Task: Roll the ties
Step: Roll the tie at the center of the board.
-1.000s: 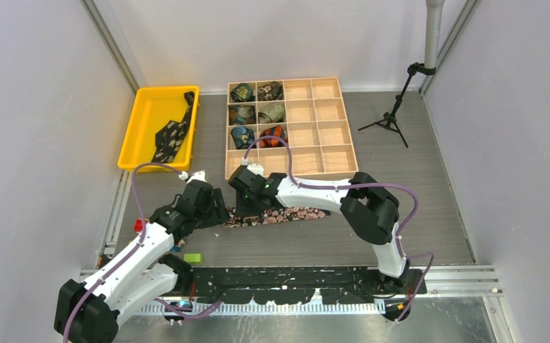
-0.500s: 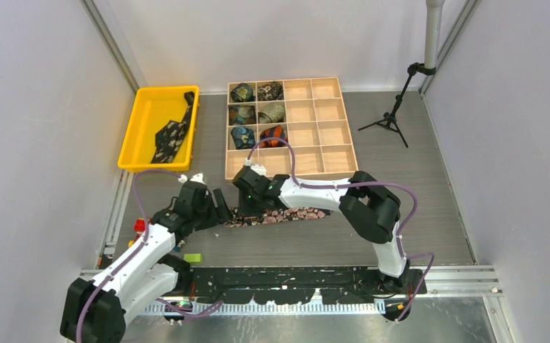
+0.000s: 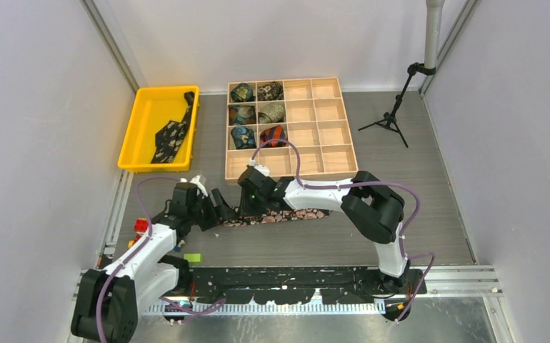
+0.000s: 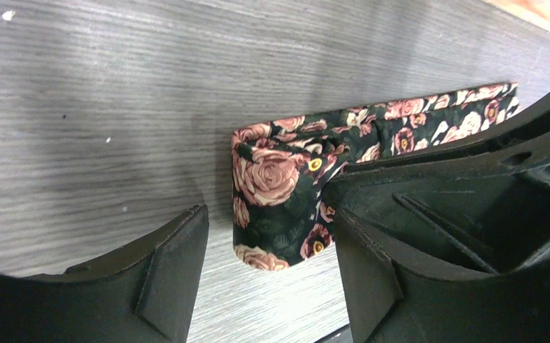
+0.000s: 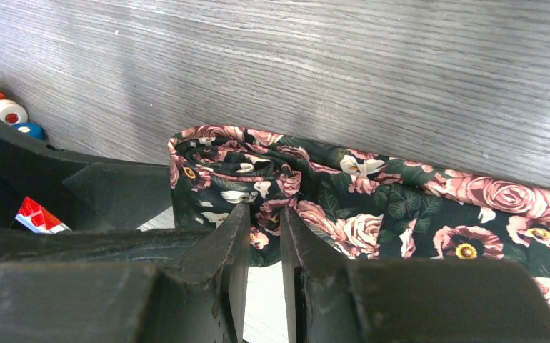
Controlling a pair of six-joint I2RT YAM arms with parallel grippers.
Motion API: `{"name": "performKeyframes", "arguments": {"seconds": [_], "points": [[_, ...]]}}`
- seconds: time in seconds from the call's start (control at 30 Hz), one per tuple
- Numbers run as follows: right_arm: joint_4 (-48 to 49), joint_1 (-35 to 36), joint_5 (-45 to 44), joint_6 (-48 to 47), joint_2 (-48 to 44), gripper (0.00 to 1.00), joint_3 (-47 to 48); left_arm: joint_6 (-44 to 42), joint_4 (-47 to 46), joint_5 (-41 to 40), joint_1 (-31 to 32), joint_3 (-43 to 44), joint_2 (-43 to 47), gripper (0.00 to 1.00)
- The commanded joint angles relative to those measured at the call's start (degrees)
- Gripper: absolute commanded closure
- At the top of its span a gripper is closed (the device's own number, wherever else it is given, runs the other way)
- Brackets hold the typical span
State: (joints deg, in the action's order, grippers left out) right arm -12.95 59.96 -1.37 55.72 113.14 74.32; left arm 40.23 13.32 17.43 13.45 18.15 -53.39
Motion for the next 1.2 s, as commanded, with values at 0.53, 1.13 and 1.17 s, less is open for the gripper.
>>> {"name": "performKeyframes", "arguments": {"seconds": [0.53,1.13,1.17], "points": [[-1.04,-1.32,-2.28,-0.14,-0.03,0.75,-6.33,1.06,-6.29,9.42,-6.30,-1.96,-1.42,0.44],[-0.81,-1.61,-2.17,0.01,-0.50,0.76,-7.00,2.22,-15.29,18.24,-7.30,-3.47,-10.10,0.46],[-0.80,-1.62,-2.11,0.01,-0.35,0.76,-6.80,2.22,-15.45,18.37,-7.21,-3.52,-10.29,0.49]]}}
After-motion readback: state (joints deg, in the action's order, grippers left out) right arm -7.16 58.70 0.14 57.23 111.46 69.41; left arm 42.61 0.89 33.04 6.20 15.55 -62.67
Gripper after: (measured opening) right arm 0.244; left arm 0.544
